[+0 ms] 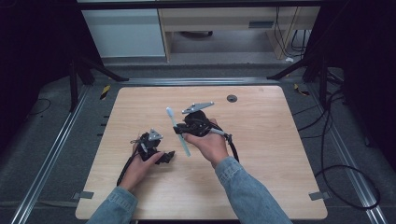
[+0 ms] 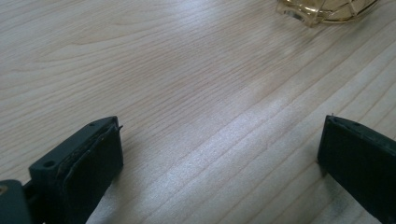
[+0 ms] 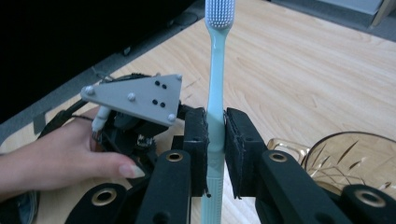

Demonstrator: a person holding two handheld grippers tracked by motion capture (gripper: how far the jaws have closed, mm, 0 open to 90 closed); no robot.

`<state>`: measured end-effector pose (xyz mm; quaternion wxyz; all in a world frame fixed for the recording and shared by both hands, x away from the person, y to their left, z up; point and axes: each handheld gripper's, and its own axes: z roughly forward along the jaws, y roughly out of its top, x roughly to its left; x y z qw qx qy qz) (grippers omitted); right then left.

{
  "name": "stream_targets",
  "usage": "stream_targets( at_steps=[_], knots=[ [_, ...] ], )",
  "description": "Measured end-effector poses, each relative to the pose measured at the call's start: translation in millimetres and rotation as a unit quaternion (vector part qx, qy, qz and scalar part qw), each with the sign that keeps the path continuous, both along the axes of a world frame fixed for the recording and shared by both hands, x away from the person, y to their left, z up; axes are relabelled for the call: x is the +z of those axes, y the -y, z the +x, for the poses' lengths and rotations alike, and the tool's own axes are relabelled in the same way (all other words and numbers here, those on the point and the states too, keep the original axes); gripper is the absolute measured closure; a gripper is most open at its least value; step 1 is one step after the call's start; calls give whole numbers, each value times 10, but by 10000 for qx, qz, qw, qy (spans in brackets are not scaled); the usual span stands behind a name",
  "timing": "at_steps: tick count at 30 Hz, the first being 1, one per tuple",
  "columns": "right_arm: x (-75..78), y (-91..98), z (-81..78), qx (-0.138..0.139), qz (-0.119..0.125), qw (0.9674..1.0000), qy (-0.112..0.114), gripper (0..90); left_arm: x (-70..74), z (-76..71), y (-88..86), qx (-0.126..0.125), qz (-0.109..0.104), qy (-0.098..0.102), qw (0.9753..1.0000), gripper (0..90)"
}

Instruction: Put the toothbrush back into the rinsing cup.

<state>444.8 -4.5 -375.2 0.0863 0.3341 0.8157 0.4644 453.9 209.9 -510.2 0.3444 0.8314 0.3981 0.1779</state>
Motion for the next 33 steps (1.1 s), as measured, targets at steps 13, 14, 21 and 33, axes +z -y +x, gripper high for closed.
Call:
stream_targets(
  at_steps=[13, 14, 21, 33],
  knots=[
    [-18, -71, 30, -266, 258, 9989, 300, 794, 0, 18, -40, 49, -3, 3, 10000, 0],
    [-18, -77, 30, -281, 276, 9987, 322, 794, 0, 18, -40, 48, 0, 2, 10000, 0],
    [-19, -100, 38, -425, 447, 9964, 577, 794, -1, 17, -38, 52, -16, -8, 10000, 0],
    [-2, -136, 19, -632, 723, 9896, 1071, 794, 1, 17, -41, 44, 2, -11, 10000, 0]
  ],
)
